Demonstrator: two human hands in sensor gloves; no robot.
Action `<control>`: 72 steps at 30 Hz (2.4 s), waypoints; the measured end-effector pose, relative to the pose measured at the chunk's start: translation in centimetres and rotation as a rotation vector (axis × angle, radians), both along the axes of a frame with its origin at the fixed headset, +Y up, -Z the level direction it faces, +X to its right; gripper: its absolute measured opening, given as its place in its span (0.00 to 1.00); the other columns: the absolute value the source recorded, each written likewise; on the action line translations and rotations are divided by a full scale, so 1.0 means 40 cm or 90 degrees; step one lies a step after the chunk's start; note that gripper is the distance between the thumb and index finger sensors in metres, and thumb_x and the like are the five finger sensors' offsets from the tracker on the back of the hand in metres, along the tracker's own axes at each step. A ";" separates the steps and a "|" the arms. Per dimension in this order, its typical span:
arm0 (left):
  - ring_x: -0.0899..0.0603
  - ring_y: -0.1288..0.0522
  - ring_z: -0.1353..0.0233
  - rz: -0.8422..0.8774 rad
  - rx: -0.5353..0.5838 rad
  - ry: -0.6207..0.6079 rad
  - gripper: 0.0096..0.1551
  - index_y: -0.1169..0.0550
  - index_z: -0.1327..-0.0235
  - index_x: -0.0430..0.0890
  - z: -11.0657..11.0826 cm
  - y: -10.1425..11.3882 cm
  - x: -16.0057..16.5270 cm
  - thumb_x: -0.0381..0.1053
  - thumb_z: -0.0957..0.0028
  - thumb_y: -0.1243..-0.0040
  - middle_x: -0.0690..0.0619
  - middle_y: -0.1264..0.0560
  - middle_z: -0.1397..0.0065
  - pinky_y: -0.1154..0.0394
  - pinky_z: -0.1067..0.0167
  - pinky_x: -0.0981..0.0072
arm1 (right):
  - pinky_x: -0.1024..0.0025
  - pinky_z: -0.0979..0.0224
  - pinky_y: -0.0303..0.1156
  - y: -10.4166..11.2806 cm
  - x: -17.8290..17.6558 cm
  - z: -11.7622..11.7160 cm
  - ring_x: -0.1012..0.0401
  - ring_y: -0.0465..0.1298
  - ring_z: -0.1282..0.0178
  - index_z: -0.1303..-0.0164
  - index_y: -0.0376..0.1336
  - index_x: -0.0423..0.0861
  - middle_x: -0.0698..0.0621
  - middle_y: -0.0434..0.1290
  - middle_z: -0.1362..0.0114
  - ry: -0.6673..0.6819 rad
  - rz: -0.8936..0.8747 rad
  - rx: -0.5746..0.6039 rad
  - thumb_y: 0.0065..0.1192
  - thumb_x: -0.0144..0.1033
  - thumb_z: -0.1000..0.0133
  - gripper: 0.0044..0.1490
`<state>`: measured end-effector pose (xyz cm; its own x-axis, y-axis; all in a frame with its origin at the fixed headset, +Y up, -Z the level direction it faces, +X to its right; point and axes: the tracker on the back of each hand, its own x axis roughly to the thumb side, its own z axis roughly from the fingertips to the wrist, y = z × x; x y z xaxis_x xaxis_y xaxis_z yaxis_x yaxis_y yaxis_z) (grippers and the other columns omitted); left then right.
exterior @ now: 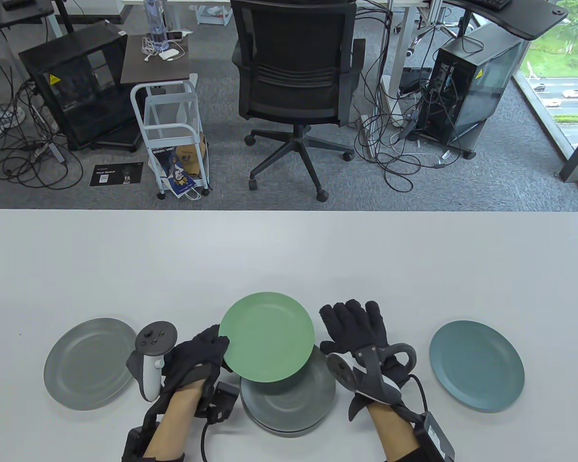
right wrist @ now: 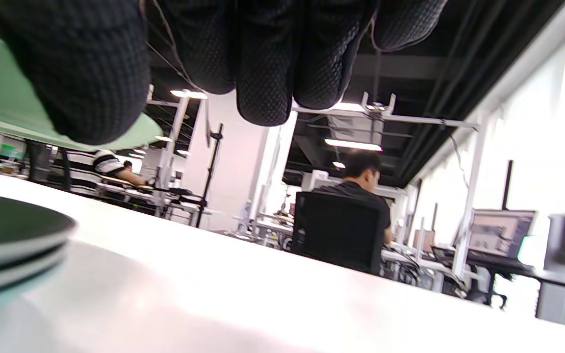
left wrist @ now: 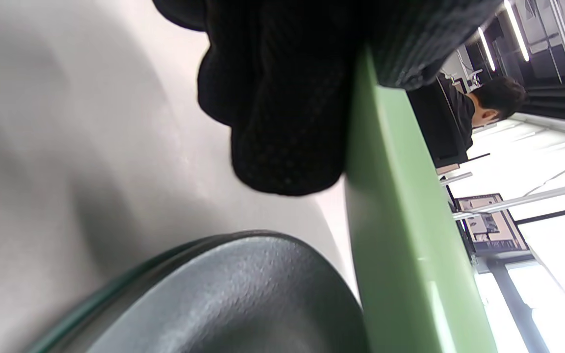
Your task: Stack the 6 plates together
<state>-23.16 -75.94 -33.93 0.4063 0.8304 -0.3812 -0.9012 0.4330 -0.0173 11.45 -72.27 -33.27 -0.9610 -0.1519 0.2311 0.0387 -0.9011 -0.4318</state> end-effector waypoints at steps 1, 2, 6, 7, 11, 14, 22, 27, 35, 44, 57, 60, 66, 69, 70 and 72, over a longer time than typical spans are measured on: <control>0.50 0.18 0.46 -0.007 0.000 -0.010 0.29 0.22 0.41 0.49 -0.001 0.000 0.003 0.54 0.58 0.36 0.54 0.10 0.66 0.37 0.25 0.53 | 0.45 0.15 0.50 -0.003 0.013 -0.006 0.54 0.65 0.19 0.24 0.55 0.58 0.57 0.68 0.21 -0.016 -0.008 -0.011 0.65 0.64 0.50 0.46; 0.50 0.18 0.46 -0.012 -0.001 -0.017 0.29 0.22 0.41 0.49 -0.001 0.001 0.007 0.54 0.58 0.36 0.54 0.10 0.66 0.37 0.25 0.53 | 0.45 0.15 0.50 -0.006 0.023 -0.010 0.54 0.65 0.20 0.24 0.56 0.58 0.57 0.68 0.22 -0.028 -0.013 -0.019 0.65 0.64 0.50 0.45; 0.49 0.18 0.46 -0.038 -0.005 -0.049 0.29 0.22 0.41 0.50 -0.004 0.001 0.021 0.54 0.58 0.36 0.54 0.10 0.66 0.37 0.25 0.53 | 0.45 0.15 0.51 -0.014 0.068 -0.026 0.54 0.65 0.20 0.24 0.56 0.58 0.56 0.67 0.21 -0.091 -0.022 -0.043 0.65 0.64 0.49 0.44; 0.49 0.18 0.46 -0.042 -0.007 -0.058 0.29 0.22 0.41 0.50 -0.006 0.001 0.024 0.54 0.58 0.36 0.54 0.10 0.66 0.37 0.25 0.53 | 0.45 0.15 0.51 -0.015 0.078 -0.029 0.54 0.65 0.19 0.25 0.57 0.58 0.56 0.67 0.20 -0.104 -0.025 -0.050 0.65 0.63 0.49 0.43; 0.49 0.18 0.46 -0.070 -0.007 -0.101 0.29 0.22 0.42 0.50 -0.010 -0.002 0.041 0.54 0.58 0.36 0.54 0.10 0.66 0.37 0.25 0.53 | 0.45 0.16 0.50 -0.020 0.128 -0.039 0.53 0.64 0.19 0.25 0.58 0.59 0.55 0.66 0.19 -0.185 -0.050 -0.062 0.64 0.63 0.48 0.41; 0.49 0.18 0.46 -0.084 -0.007 -0.113 0.29 0.21 0.42 0.50 -0.011 -0.002 0.048 0.54 0.58 0.36 0.53 0.10 0.66 0.37 0.25 0.53 | 0.44 0.16 0.50 -0.024 0.167 -0.045 0.50 0.62 0.19 0.23 0.56 0.57 0.52 0.64 0.18 -0.301 -0.039 -0.080 0.65 0.64 0.47 0.44; 0.49 0.18 0.46 -0.101 -0.042 -0.187 0.28 0.21 0.43 0.50 -0.017 -0.012 0.067 0.54 0.58 0.36 0.53 0.09 0.67 0.37 0.25 0.53 | 0.41 0.16 0.46 -0.051 0.264 -0.063 0.48 0.55 0.16 0.17 0.44 0.55 0.49 0.55 0.15 -0.485 -0.069 -0.250 0.63 0.69 0.46 0.55; 0.48 0.17 0.47 -0.190 -0.056 -0.197 0.30 0.20 0.43 0.52 -0.012 -0.006 0.081 0.60 0.59 0.36 0.56 0.10 0.67 0.39 0.24 0.52 | 0.41 0.16 0.47 -0.052 0.289 -0.060 0.48 0.58 0.17 0.17 0.46 0.54 0.50 0.61 0.19 -0.524 -0.075 -0.265 0.64 0.68 0.47 0.54; 0.47 0.19 0.44 -0.414 0.005 -0.083 0.35 0.20 0.42 0.51 0.006 0.028 0.085 0.66 0.61 0.38 0.55 0.10 0.64 0.41 0.22 0.52 | 0.42 0.16 0.48 -0.076 0.320 -0.067 0.49 0.62 0.19 0.18 0.49 0.52 0.53 0.70 0.29 -0.567 -0.084 -0.331 0.66 0.67 0.47 0.54; 0.48 0.18 0.44 -0.423 0.015 -0.066 0.35 0.20 0.43 0.52 0.011 0.031 0.085 0.67 0.61 0.39 0.55 0.10 0.64 0.41 0.22 0.53 | 0.42 0.17 0.49 -0.098 0.358 -0.077 0.50 0.64 0.21 0.19 0.50 0.50 0.55 0.72 0.34 -0.592 -0.103 -0.344 0.68 0.62 0.46 0.52; 0.48 0.18 0.44 -0.399 0.012 -0.073 0.34 0.20 0.44 0.52 0.014 0.031 0.082 0.67 0.61 0.40 0.55 0.10 0.63 0.40 0.23 0.53 | 0.45 0.17 0.53 -0.100 0.381 -0.074 0.56 0.73 0.28 0.36 0.67 0.51 0.59 0.78 0.46 -0.602 -0.111 -0.328 0.72 0.60 0.46 0.35; 0.48 0.18 0.44 -0.395 0.011 -0.075 0.34 0.20 0.44 0.52 0.014 0.031 0.082 0.67 0.61 0.40 0.56 0.10 0.63 0.40 0.23 0.53 | 0.45 0.17 0.55 -0.088 0.382 -0.073 0.58 0.75 0.30 0.39 0.69 0.51 0.59 0.79 0.48 -0.598 -0.113 -0.296 0.74 0.59 0.46 0.32; 0.48 0.18 0.44 -0.379 0.013 -0.073 0.34 0.20 0.44 0.52 0.014 0.032 0.077 0.67 0.61 0.40 0.56 0.10 0.63 0.40 0.23 0.53 | 0.46 0.18 0.56 -0.042 0.381 -0.056 0.61 0.76 0.33 0.45 0.72 0.52 0.59 0.80 0.53 -0.585 -0.098 -0.191 0.79 0.54 0.49 0.26; 0.48 0.18 0.44 -0.371 0.014 -0.071 0.34 0.20 0.44 0.52 0.014 0.031 0.074 0.67 0.61 0.40 0.56 0.10 0.63 0.40 0.23 0.53 | 0.47 0.18 0.56 -0.027 0.381 -0.046 0.63 0.76 0.35 0.49 0.73 0.53 0.59 0.80 0.56 -0.565 -0.112 -0.135 0.81 0.52 0.51 0.25; 0.48 0.18 0.44 -0.371 0.015 -0.070 0.34 0.19 0.44 0.51 0.014 0.031 0.074 0.67 0.61 0.40 0.56 0.10 0.64 0.40 0.23 0.53 | 0.47 0.18 0.57 -0.025 0.379 -0.044 0.63 0.77 0.35 0.50 0.73 0.53 0.59 0.80 0.56 -0.557 -0.114 -0.127 0.82 0.52 0.52 0.25; 0.48 0.18 0.44 -0.369 0.015 -0.068 0.34 0.19 0.44 0.52 0.014 0.031 0.072 0.67 0.61 0.40 0.56 0.10 0.63 0.40 0.23 0.53 | 0.48 0.18 0.57 -0.025 0.368 -0.043 0.63 0.77 0.36 0.50 0.73 0.53 0.59 0.80 0.57 -0.530 -0.111 -0.099 0.82 0.52 0.52 0.25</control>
<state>-20.28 -74.70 -33.38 0.8316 0.4691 -0.2975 -0.5113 0.8557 -0.0801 26.17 -73.27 -34.97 -0.8335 -0.0120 -0.5524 0.1433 -0.9703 -0.1951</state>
